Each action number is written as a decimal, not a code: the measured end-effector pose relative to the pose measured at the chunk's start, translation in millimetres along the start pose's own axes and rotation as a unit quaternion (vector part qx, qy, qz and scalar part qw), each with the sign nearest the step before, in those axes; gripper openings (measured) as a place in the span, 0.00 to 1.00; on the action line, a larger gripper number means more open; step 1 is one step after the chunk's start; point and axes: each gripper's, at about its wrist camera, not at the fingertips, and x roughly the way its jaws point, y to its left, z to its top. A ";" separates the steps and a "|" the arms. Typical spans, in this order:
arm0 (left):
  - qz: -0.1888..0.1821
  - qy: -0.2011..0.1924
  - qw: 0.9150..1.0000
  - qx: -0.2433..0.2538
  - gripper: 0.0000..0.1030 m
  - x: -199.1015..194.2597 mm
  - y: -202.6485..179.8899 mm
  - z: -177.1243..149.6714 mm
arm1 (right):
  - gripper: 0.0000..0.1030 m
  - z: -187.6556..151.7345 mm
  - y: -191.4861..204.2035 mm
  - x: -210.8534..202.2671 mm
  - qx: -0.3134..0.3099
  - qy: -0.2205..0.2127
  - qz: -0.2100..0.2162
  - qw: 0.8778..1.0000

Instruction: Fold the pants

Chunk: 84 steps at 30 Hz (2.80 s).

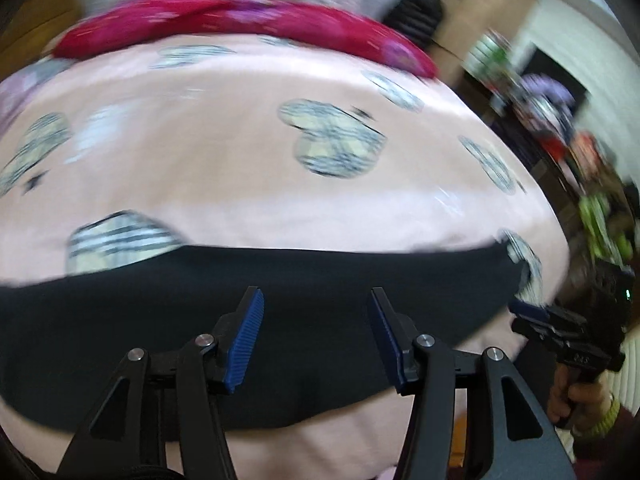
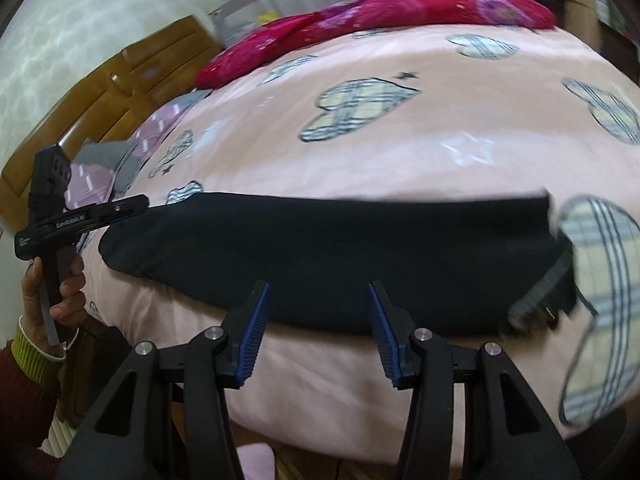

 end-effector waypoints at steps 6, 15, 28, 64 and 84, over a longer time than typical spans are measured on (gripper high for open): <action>-0.049 0.077 0.990 0.105 0.53 52.0 -77.7 22.4 | 0.55 -20.9 -36.0 -15.9 0.066 -0.017 -0.019 0.998; -0.099 0.163 0.960 0.205 0.54 113.4 -149.2 44.2 | 0.55 -33.5 -81.9 -20.0 0.166 -0.039 -0.017 0.985; -0.154 0.272 0.915 0.254 0.55 214.4 -225.9 70.7 | 0.54 -46.9 -138.3 -2.3 0.333 -0.094 0.089 0.934; -0.244 0.105 0.944 0.195 0.05 66.8 -165.7 85.1 | 0.12 22.8 -34.4 -20.2 0.121 -0.125 0.242 0.954; -0.200 0.090 0.976 0.006 0.04 86.3 -9.6 11.9 | 0.12 43.7 37.8 101.6 0.015 0.052 0.246 0.968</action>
